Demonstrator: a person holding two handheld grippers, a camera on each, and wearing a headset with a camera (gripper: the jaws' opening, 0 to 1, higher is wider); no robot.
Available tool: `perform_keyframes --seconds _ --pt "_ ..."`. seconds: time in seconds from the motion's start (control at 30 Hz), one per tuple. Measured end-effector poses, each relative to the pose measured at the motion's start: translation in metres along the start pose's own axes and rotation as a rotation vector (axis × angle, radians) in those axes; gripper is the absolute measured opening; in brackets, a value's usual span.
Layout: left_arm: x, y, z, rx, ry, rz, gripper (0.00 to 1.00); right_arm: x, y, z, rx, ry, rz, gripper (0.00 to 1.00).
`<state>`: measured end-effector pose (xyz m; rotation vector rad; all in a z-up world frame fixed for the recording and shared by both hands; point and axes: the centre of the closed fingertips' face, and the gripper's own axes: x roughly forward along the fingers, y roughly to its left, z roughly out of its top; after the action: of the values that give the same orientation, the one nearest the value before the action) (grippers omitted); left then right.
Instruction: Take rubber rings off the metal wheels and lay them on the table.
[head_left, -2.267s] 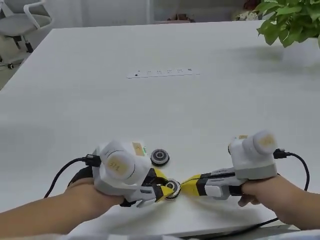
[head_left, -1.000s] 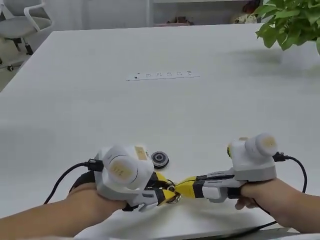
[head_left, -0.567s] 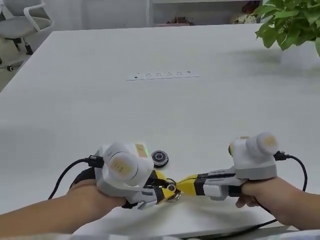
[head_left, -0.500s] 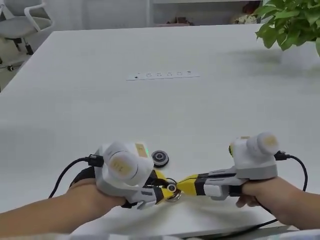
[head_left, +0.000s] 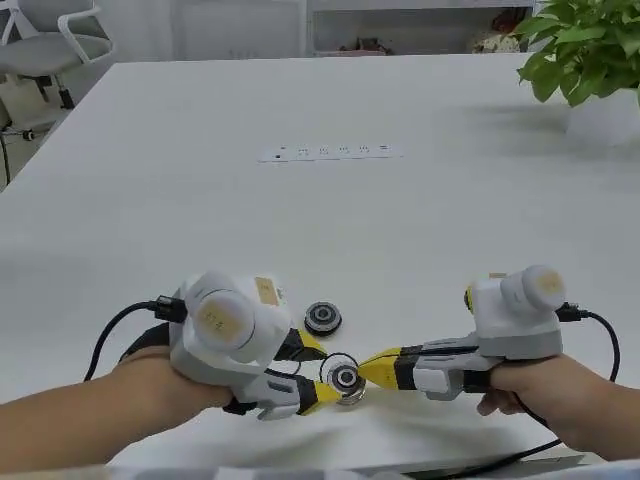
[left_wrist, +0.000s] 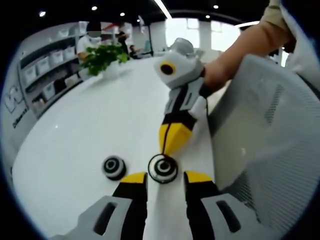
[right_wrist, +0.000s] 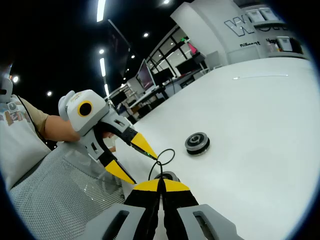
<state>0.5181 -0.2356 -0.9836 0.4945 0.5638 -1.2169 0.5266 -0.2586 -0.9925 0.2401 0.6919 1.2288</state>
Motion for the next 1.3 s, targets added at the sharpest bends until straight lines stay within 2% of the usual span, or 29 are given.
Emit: perform_keyframes --seconds 0.1,0.3,0.43,0.57,0.77,0.87,1.07,1.3 --pt "-0.01 0.001 0.0 0.002 -0.009 0.003 0.33 0.0 0.002 0.002 0.001 -0.001 0.006 0.0" --pt "-0.026 0.005 -0.002 -0.035 -0.018 0.007 0.41 -0.001 0.007 0.005 -0.002 0.0 0.02 0.0" --pt "-0.036 0.007 -0.004 -0.03 -0.02 0.015 0.46 0.0 0.011 0.005 -0.015 0.014 0.029 0.0" --pt "-0.046 0.011 -0.001 -0.048 -0.044 0.029 0.49 0.001 0.014 0.008 -0.022 0.018 0.035 0.0" --pt "-0.057 0.015 0.0 -0.07 -0.067 0.045 0.56 0.003 0.017 0.016 -0.03 0.014 0.047 0.0" --pt "-0.062 0.021 -0.002 -0.082 -0.073 0.073 0.64 0.004 0.019 0.019 -0.035 0.013 0.05 0.0" --pt "-0.073 0.023 -0.003 -0.114 -0.095 0.092 0.67 0.009 0.019 0.026 -0.042 0.016 0.055 0.0" --pt "-0.079 0.023 -0.008 -0.133 -0.099 0.109 0.72 0.02 0.016 0.037 -0.041 0.016 0.055 0.0"
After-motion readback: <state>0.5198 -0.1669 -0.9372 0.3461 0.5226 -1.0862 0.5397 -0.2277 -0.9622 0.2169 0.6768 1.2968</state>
